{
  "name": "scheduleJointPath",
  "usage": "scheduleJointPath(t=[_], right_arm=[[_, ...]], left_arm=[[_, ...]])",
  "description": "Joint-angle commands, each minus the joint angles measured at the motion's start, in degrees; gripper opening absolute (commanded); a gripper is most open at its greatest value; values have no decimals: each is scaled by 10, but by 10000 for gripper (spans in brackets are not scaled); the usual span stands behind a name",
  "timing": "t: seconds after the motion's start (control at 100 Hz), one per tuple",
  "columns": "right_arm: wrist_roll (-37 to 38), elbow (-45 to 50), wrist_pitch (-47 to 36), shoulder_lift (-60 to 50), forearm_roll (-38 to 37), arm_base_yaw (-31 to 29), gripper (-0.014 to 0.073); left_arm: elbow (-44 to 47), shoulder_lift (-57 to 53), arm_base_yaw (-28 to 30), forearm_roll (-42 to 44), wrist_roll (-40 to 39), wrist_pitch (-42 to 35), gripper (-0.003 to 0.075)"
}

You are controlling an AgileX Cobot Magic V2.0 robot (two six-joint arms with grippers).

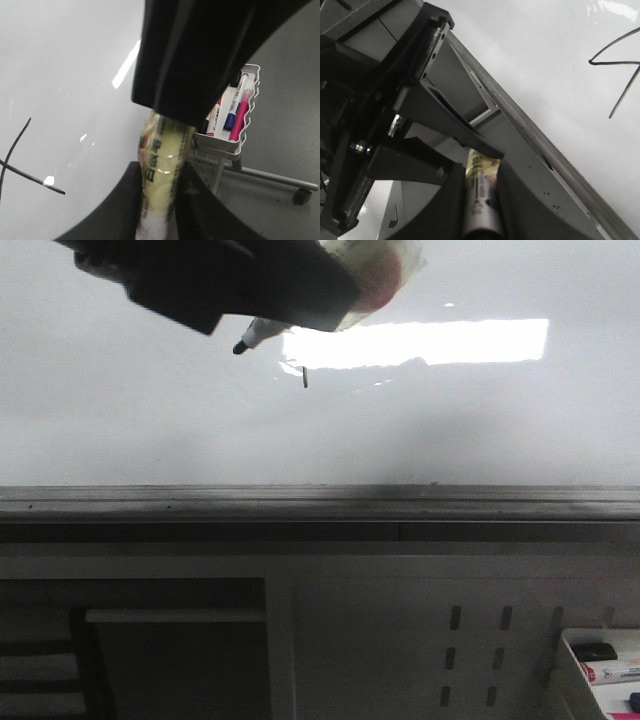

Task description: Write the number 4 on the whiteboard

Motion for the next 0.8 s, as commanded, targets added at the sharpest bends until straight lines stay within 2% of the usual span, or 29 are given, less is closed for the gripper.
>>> scheduleJointPath(t=[0.0, 0.1, 0.11, 0.2, 0.33, 0.41, 0.51, 0.79], right_arm=[[-2, -19, 8, -14, 29, -2, 80], [-2, -19, 5, -14, 30, -13, 259], [-2, -19, 5, -14, 30, -16, 300], [1, -19, 5, -21, 34, -48, 407], [1, -19, 8, -48, 35, -104, 416], [1, -19, 4, -67, 35, -135, 416], [1, -17, -11, -76, 58, -143, 416], [1, -16, -10, -74, 78, -141, 416]], left_arm=[[-20, -12, -2, -21, -16, -45, -20], [-20, -17, 2, -23, -17, -49, -20], [-20, -20, 5, -24, -17, -49, -20], [-13, -35, 22, -41, -22, -64, -20], [22, -77, 64, -107, -22, -113, -20], [52, -101, 87, -179, -22, -176, -20], [64, -107, 94, -261, -22, -252, -20], [38, -10, 94, -271, -78, -347, -20]])
